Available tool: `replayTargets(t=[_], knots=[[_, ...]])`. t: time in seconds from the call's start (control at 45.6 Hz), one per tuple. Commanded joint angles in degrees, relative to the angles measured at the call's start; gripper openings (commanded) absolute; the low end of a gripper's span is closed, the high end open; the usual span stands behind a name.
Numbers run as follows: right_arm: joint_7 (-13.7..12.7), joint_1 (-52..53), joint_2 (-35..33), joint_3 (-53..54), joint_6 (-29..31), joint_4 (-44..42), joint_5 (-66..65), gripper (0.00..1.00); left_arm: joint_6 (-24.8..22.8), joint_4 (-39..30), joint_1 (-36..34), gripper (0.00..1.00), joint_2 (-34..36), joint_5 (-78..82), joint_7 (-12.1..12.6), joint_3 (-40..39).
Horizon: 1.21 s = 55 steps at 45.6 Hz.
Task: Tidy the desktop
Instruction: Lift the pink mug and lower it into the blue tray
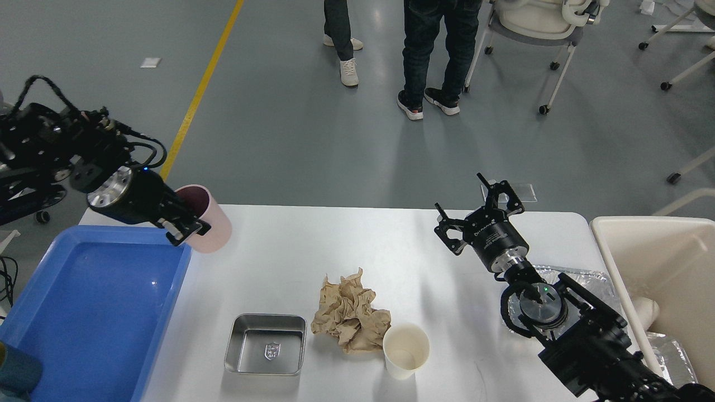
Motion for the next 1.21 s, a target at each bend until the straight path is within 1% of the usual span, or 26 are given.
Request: replayTargets(t=[0.0, 0.11, 0.175, 0.241, 0.351, 0.438, 0.504, 0.57, 0.789, 1.184], knots=[[0.0, 0.0, 0.0, 0.0, 0.0, 0.0, 0.0, 1.0, 0.2, -6.9, 1.0, 0.02, 10.3, 0.3, 0.0, 0.0], [0.0, 0.0, 0.0, 0.0, 0.0, 0.0, 0.0, 1.0, 0.9, -12.0, 2.5, 0.02, 19.0, 0.4, 0.0, 0.0], [0.0, 0.0, 0.0, 0.1, 0.0, 0.0, 0.0, 1.0, 1.7, -13.9, 4.4, 0.02, 22.9, 0.5, 0.0, 0.0], [0.0, 0.0, 0.0, 0.1, 0.0, 0.0, 0.0, 1.0, 4.3, -14.6, 7.5, 0.02, 26.8, 0.6, -0.1, 0.6], [0.0, 0.1, 0.0, 0.1, 0.0, 0.0, 0.0, 1.0, 7.4, -14.4, 12.7, 0.02, 29.8, 2.8, -0.1, 0.7], [0.0, 0.1, -0.1, 0.2, 0.0, 0.0, 0.0, 1.0, 11.1, -14.2, 17.2, 0.02, 31.3, 6.7, -0.1, 0.7], [0.0, 0.1, -0.3, 0.2, 0.0, 0.0, 0.0, 1.0, 13.6, -14.1, 20.9, 0.02, 31.2, 8.4, 0.1, 0.6], [0.0, 0.1, -0.4, 0.2, 0.0, 0.1, 0.0, 1.0, 15.2, -13.8, 23.0, 0.03, 30.6, 8.7, 0.6, 0.2], [0.0, 0.1, -0.4, 0.2, 0.0, 0.1, 0.0, 1.0, 17.4, -9.9, 24.4, 0.03, 27.9, 8.8, 0.7, 0.6], [0.0, 0.1, -0.7, 0.2, -0.1, 0.1, 0.0, 1.0, 22.8, 0.2, 31.5, 0.04, 19.0, 10.2, 0.7, 0.0]])
